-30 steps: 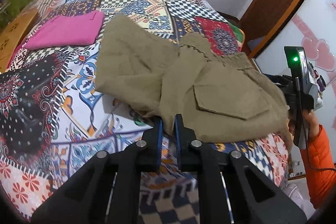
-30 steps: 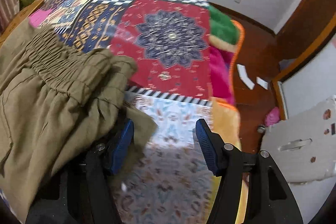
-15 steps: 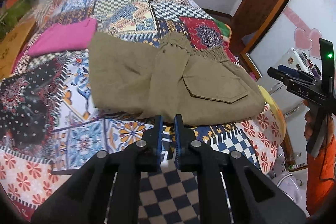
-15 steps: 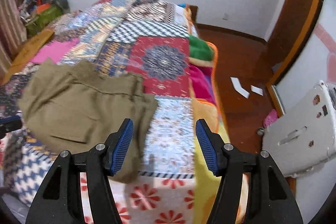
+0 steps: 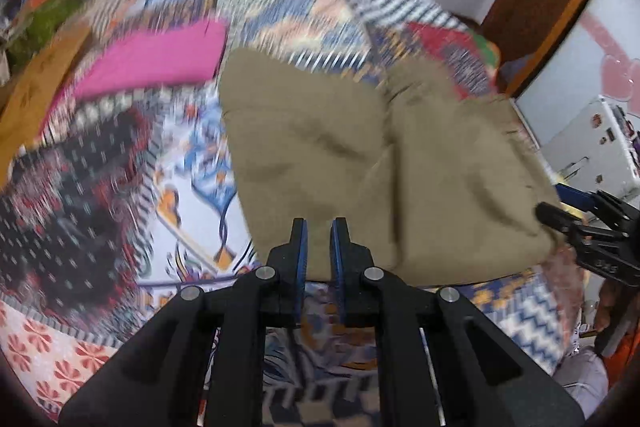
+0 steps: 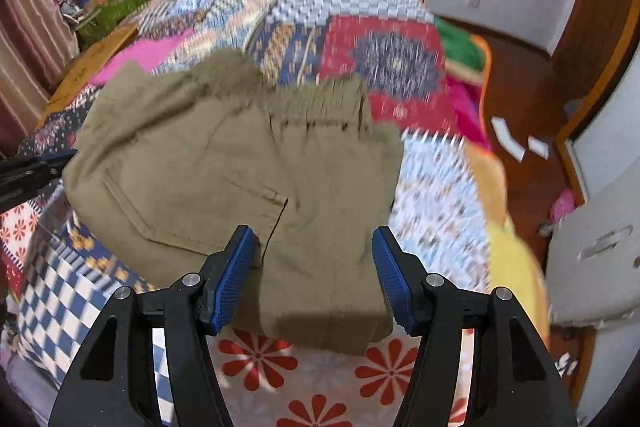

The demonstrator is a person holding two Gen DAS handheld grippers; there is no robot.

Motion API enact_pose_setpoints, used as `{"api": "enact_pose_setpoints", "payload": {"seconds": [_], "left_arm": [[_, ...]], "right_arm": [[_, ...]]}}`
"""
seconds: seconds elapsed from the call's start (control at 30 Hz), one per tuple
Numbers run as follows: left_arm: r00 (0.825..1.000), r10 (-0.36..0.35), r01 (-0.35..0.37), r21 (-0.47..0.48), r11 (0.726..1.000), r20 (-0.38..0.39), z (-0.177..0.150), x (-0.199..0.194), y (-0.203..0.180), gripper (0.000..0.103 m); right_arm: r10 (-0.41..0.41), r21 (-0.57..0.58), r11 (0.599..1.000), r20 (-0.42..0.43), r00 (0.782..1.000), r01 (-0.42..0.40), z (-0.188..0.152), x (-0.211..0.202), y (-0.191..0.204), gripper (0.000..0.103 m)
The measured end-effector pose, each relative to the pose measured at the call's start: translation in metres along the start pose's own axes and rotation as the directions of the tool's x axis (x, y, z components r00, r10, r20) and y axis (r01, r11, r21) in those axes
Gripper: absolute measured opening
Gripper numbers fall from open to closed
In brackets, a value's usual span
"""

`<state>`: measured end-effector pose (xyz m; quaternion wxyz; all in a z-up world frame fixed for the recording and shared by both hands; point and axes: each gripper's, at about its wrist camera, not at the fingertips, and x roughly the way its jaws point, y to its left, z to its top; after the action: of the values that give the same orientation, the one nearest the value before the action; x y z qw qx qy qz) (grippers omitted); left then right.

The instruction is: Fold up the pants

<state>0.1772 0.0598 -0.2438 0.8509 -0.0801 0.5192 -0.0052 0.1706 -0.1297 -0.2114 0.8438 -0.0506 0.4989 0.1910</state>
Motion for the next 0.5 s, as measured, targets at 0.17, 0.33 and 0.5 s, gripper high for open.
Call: {"api": "enact_pose_setpoints", "payload": {"seconds": [0.17,0.33,0.5], "left_arm": [[1.0,0.004,-0.004,0.006,1.0,0.019,-0.003,-0.01,0.01,0.011],[0.997,-0.003,0.0,0.035,0.999,0.08,0.021,-0.027,0.013,0.016],[0.994,-0.026,0.022,0.043,0.999,0.107,0.06,-0.015,0.015,0.039]], "right_arm": [[0.047,0.04,0.998,-0.027,0.999,-0.046,0.005,-0.003,-0.01,0.057],[0.006,0.048,0.999,0.046,0.999,-0.008,0.026,-0.026,-0.022,0.057],[-0.039,0.08,0.996,0.097,0.994,0.032,0.057,-0.02,-0.032,0.058]]}}
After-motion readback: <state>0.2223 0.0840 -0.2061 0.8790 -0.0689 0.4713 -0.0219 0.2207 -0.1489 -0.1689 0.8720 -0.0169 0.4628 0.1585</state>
